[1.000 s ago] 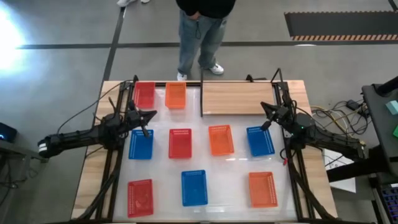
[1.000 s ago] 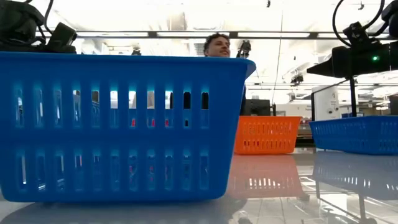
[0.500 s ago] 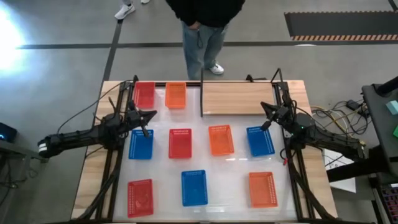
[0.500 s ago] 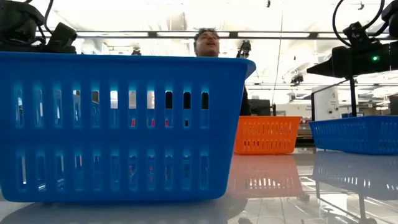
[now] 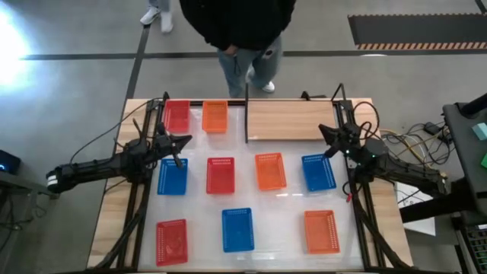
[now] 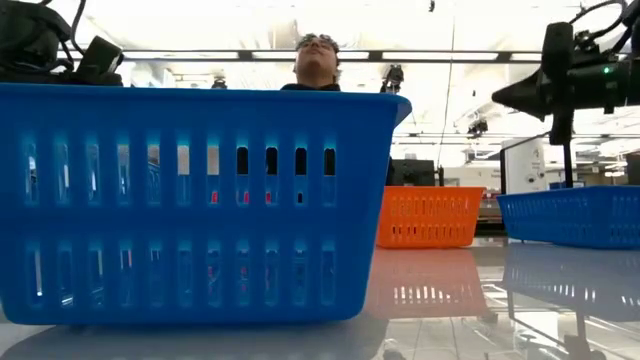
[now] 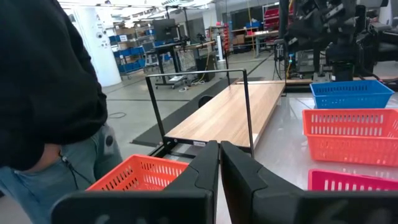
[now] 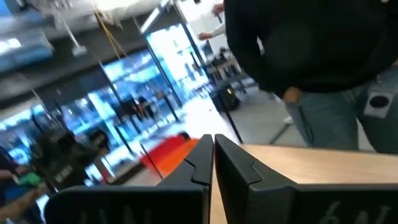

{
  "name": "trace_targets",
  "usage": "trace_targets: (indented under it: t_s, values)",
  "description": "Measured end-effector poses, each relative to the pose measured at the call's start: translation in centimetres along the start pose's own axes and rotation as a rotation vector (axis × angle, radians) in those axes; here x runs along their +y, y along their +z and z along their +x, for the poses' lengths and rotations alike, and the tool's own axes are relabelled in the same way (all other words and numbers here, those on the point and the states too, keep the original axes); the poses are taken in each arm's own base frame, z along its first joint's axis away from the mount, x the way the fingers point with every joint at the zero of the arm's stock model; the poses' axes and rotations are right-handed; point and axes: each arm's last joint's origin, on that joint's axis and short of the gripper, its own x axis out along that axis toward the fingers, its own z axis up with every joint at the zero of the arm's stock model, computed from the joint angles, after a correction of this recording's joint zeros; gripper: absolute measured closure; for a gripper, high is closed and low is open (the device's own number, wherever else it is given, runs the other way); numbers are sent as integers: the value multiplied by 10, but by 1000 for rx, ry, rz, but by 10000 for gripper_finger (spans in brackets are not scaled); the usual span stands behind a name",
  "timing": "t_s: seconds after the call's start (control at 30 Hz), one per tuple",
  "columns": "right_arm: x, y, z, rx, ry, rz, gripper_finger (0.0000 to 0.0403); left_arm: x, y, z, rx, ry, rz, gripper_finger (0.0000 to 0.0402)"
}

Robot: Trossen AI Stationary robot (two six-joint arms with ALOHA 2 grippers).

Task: Stack baskets on shelf by color
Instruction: Stack the bottom blue basket on top of the top right blue basket

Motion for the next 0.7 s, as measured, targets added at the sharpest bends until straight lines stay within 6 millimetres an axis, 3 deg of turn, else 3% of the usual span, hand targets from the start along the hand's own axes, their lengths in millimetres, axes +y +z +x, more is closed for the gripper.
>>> trace_targets:
  t_s: [0.17, 0.33, 0.53, 0.7]
  values:
    - [2, 6, 0, -58, 13, -88, 394, 0, 0, 0, 0, 0, 0, 401]
    - [5, 13, 0, -134, 47, -46, 394, 0, 0, 0, 0, 0, 0, 401]
    - [20, 23, 0, -158, 355, -168, 394, 0, 0, 0, 0, 0, 0, 401]
    - [37, 36, 7, -46, 397, -273, 394, 0, 0, 0, 0, 0, 0, 401]
